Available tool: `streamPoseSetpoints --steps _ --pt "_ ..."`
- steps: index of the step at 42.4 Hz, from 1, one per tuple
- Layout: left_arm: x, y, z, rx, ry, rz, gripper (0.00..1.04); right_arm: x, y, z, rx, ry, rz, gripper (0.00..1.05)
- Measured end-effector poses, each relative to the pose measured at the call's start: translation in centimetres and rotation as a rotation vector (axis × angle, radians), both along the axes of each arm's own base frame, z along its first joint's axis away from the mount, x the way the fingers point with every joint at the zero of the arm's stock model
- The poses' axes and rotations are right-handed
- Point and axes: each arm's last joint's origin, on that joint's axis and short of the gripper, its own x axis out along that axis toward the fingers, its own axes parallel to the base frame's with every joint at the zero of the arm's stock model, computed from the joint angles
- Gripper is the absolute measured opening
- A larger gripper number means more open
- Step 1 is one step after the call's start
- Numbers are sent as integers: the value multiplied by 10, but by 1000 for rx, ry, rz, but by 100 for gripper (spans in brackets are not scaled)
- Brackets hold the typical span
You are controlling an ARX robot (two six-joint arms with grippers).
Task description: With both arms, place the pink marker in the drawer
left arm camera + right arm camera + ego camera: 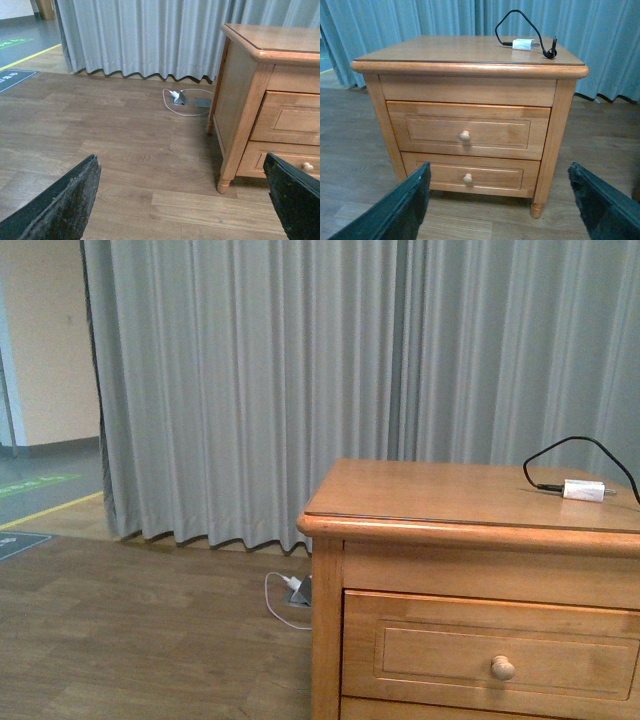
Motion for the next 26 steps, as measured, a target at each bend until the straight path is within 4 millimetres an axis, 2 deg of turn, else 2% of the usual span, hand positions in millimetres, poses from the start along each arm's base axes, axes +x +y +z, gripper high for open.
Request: streamPoseSetpoints --steps 3,5,8,26 --pt "0 0 0 0 0 0 99 0 0 0 0 0 0 94" --pt "0 0 0 0 0 0 99 0 0 0 1 0 0 98" --pt "0 0 0 0 0 0 99 0 0 0 1 0 0 96" --pt "0 0 0 0 0 0 99 0 0 0 0 0 0 96"
